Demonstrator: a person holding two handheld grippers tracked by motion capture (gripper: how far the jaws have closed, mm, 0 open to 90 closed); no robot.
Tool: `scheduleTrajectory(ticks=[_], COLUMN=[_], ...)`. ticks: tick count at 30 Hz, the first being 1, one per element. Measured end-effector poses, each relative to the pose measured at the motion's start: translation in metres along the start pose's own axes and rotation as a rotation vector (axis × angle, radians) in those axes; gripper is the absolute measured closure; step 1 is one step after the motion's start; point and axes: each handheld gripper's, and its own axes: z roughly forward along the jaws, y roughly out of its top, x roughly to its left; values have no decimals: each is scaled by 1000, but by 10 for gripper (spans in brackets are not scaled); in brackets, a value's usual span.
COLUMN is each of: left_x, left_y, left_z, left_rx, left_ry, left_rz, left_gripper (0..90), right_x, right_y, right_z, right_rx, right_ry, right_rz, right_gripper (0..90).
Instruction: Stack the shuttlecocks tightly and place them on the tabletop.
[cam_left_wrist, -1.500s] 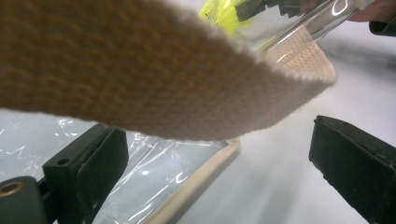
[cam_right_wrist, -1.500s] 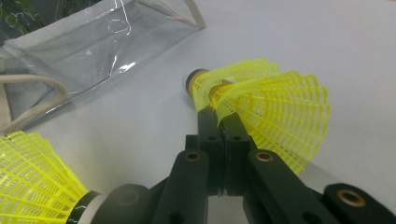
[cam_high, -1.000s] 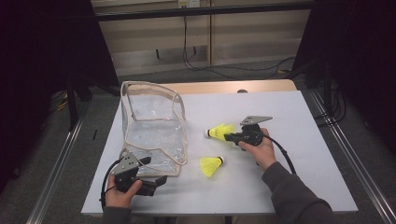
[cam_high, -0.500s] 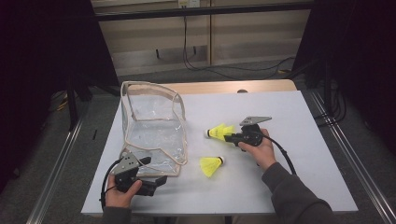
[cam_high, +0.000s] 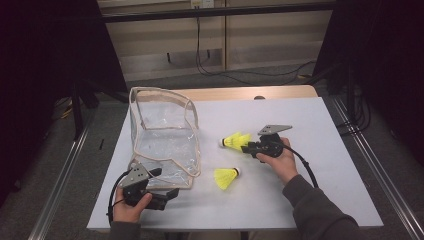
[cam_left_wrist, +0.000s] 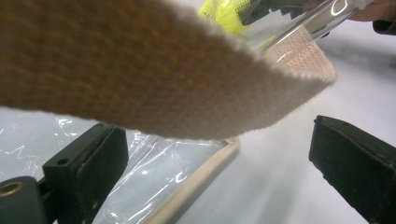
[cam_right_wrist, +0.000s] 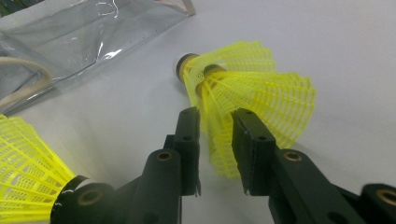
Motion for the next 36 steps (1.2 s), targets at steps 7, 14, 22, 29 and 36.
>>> scheduleTrajectory(ticks=[7,14,22,29,36], left_x=[-1,0,-1,-1,-1], left_y=[0,0,0,0,0], left_z=[1,1,1,1,1], left_rx=[-5,-4,-4,-4,-5], left_ry=[3,5,5,4,5], left_rz=[-3,0,1,-2,-3], left_gripper=[46,46,46,46,46], right_x=[-1,2,14,15,22], right_y=[-3,-4,-5,-9,-6], right_z=[-6,-12,-18,-28,-39], right_rx=[3,-7,-12,-21,-35], right_ry=[-17,-26,-30,-41,-51], right_rz=[-2,-26,-73,-65,-95], right_gripper=[628,592,539,481,443])
